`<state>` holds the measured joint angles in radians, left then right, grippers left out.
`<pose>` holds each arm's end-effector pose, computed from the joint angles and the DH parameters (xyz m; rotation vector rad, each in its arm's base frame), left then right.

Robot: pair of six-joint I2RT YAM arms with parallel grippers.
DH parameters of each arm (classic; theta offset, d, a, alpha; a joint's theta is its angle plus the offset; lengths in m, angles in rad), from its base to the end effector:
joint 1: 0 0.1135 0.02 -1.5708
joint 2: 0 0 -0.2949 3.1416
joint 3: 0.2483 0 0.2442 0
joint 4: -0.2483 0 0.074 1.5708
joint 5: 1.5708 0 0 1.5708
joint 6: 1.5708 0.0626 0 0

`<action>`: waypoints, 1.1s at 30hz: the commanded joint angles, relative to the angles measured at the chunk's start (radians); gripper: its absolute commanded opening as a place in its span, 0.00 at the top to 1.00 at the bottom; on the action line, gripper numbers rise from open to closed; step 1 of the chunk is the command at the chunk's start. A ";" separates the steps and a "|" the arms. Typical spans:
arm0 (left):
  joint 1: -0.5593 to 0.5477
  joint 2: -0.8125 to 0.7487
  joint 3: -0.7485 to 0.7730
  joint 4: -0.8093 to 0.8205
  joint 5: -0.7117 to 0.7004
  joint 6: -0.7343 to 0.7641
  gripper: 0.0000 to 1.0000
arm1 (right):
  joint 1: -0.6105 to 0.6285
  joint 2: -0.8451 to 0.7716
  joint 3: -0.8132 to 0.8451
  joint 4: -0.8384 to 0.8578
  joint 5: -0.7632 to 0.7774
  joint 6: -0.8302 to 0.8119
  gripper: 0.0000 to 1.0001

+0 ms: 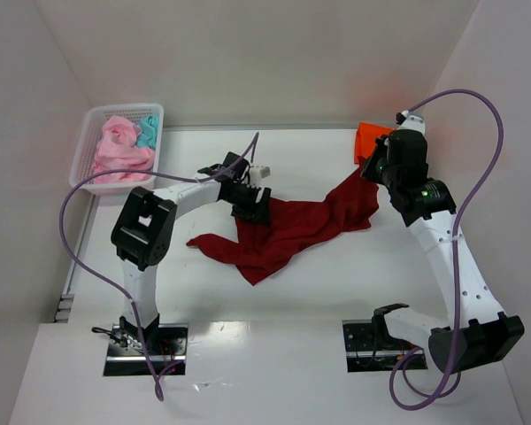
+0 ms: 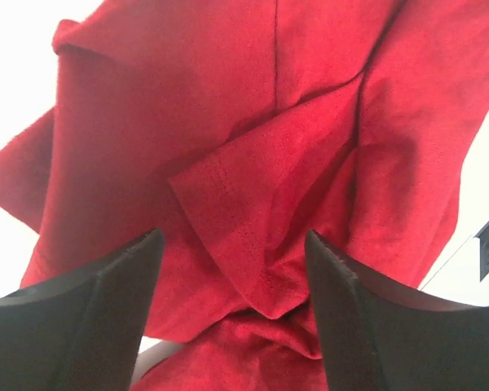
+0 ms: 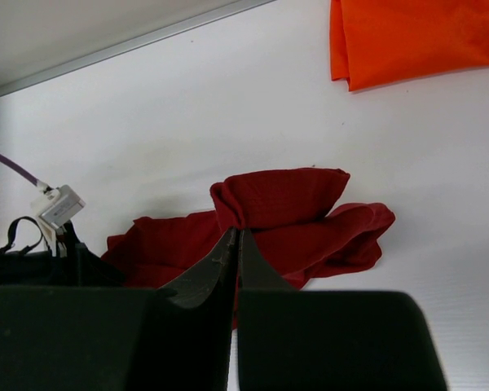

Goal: Fold and stack the t-shirts
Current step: Flatten out the tshirt

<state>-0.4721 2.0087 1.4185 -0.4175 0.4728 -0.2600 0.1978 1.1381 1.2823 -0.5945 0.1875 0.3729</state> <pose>0.3828 -0.2275 0.1890 0.4643 2.6166 -0.8708 0.2415 0.0365 0.4157 0.2944 1.9953 0.1739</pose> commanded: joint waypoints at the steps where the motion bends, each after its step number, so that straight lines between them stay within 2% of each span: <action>1: -0.013 0.021 0.008 0.017 0.020 0.025 0.25 | -0.008 -0.001 -0.008 0.027 0.015 -0.012 0.99; 3: -0.022 0.032 0.008 0.026 0.020 0.025 0.31 | -0.008 -0.001 -0.008 0.027 0.015 -0.012 0.99; 11: -0.031 0.065 0.026 0.017 0.029 0.034 0.42 | -0.008 0.008 0.002 0.027 0.015 -0.022 0.99; 14: -0.031 0.065 0.036 0.017 0.020 0.034 0.58 | -0.008 0.017 0.002 0.027 0.015 -0.022 0.99; 15: -0.031 0.055 0.045 0.017 0.020 0.034 0.66 | -0.008 0.017 0.002 0.027 0.015 -0.022 0.99; 19: -0.031 0.033 0.059 0.007 0.000 0.034 0.78 | -0.008 0.017 0.002 0.027 0.015 -0.022 0.99; 23: -0.031 -0.053 0.131 -0.032 -0.108 0.034 0.90 | -0.008 0.017 0.011 0.047 0.024 -0.022 0.99; 24: -0.022 -0.089 0.158 -0.032 -0.144 0.034 0.98 | -0.008 0.017 0.011 0.058 0.024 -0.022 0.99; 29: 0.036 -0.231 0.249 -0.032 -0.272 0.010 1.00 | -0.008 0.017 0.031 0.102 0.024 -0.031 0.99; 33: 0.059 -0.298 0.399 -0.046 -0.389 0.030 1.00 | -0.008 0.032 0.083 0.163 0.004 -0.043 0.99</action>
<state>-0.4480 1.8236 1.6653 -0.4911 0.2386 -0.2398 0.1978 1.1584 1.2884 -0.5610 0.1947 0.3508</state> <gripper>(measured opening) 0.011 0.012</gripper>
